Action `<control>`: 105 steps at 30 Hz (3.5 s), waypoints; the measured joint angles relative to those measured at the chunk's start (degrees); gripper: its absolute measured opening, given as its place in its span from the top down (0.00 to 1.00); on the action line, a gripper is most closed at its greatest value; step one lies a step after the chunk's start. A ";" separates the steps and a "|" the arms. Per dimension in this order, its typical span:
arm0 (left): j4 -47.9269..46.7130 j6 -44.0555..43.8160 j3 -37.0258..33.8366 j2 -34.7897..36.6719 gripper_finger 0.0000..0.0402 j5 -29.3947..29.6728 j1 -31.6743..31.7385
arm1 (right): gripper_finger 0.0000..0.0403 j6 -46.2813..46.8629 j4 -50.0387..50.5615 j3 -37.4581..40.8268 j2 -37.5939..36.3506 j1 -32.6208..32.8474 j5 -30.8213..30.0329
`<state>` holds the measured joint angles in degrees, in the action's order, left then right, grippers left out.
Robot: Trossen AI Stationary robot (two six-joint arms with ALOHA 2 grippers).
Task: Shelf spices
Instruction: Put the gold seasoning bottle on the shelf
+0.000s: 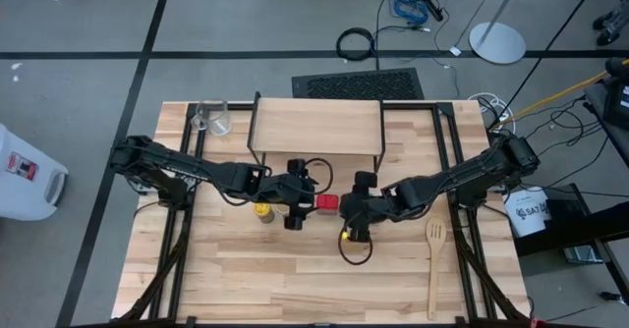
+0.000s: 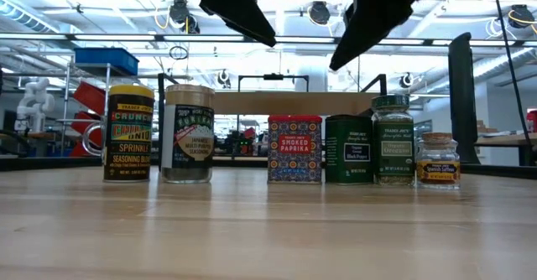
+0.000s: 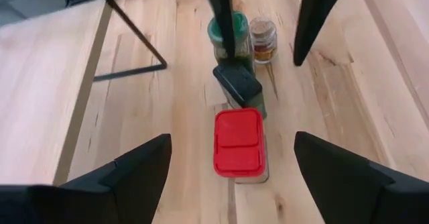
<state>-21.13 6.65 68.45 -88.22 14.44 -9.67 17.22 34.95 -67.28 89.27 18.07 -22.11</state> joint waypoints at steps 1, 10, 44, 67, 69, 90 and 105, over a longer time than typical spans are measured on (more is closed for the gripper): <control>-0.23 -0.34 0.00 0.11 0.19 0.00 0.00 | 0.46 0.02 0.41 -0.35 0.00 0.10 0.00; -8.18 -7.02 0.07 4.93 0.19 0.26 -0.24 | 0.46 2.14 13.11 -3.79 0.00 1.17 4.09; -23.10 -28.82 -1.90 14.36 0.19 6.95 -14.08 | 0.46 14.70 20.94 -8.62 -7.19 6.04 2.26; -27.90 -36.32 -2.29 14.31 0.19 8.92 -14.10 | 0.46 -2.35 10.59 -8.62 -6.32 3.97 -0.61; -30.71 -36.32 -2.66 14.31 0.19 10.57 -14.10 | 0.46 -3.66 9.37 -8.60 -6.32 3.29 -0.53; -24.74 -36.10 -14.10 14.29 0.19 22.64 -14.10 | 0.46 -11.48 -1.03 -8.60 -0.30 -3.92 -0.04; -18.96 -28.26 -15.43 12.80 0.19 24.24 -13.87 | 0.46 -10.43 -1.36 -8.55 -0.26 -1.18 0.17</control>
<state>-40.09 -21.61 53.01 -75.42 38.68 -23.54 6.79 33.59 -75.83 89.01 16.90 -21.93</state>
